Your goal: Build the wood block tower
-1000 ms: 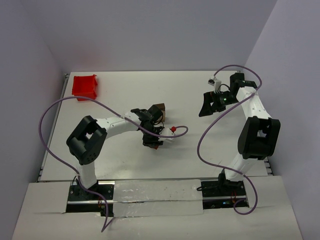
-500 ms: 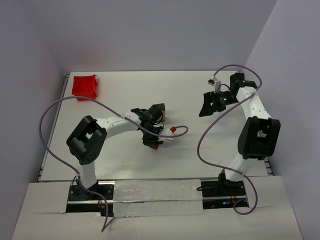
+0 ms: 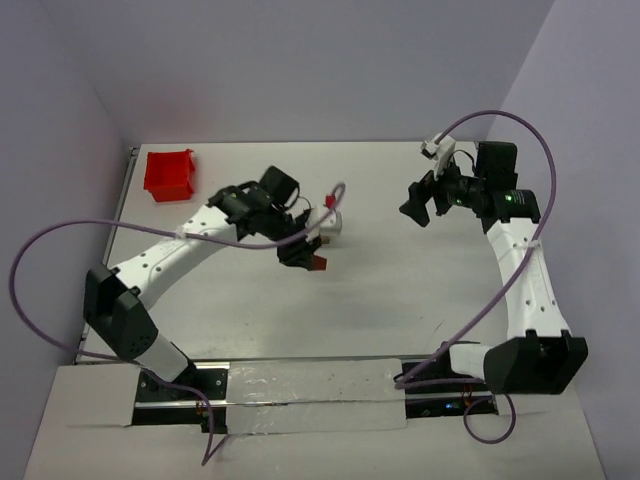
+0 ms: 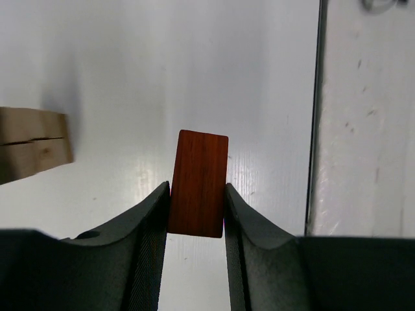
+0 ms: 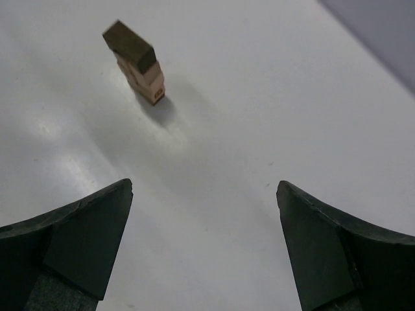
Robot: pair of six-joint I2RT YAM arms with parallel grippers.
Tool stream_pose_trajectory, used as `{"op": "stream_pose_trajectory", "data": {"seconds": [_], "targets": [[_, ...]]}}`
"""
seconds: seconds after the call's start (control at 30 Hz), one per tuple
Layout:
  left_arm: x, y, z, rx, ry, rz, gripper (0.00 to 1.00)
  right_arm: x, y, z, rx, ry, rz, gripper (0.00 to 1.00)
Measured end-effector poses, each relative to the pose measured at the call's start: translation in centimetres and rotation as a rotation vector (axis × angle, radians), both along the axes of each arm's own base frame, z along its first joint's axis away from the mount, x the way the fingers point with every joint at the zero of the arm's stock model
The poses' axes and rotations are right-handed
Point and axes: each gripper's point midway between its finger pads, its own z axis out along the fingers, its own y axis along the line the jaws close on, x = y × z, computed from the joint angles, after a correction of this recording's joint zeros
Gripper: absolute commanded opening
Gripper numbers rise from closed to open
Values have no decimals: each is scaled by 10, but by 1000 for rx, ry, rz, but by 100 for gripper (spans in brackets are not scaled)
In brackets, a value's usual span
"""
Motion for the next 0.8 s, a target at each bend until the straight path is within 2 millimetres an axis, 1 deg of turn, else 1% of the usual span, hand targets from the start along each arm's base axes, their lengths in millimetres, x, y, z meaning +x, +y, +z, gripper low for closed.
{"op": "stream_pose_trajectory", "data": {"seconds": [0.03,0.1,0.2,0.3,0.37,0.43,0.5,0.6,0.67,0.8], "targets": [[4,1,20,-45,12,26,0,0,5,13,-10,-65,16,99],[19,3,59,-146,31,84,0,1,17,36,-28,-178,47,99],[39,19,93,-246,115,188,0,3,32,61,-53,-338,80,99],[48,29,115,-350,299,241,0,-5,49,70,-87,-467,121,96],[50,34,121,-420,454,270,0,-13,62,77,-106,-557,163,95],[45,41,119,-464,649,319,0,-21,76,85,-124,-652,204,91],[43,45,110,-484,830,376,0,-30,89,93,-137,-754,250,86],[35,45,94,-457,1067,447,0,-45,106,102,-153,-904,310,81],[28,45,90,-430,1178,478,0,-56,120,100,-168,-996,368,80],[25,44,96,-405,1320,511,0,-84,159,83,-175,-1109,539,77]]}}
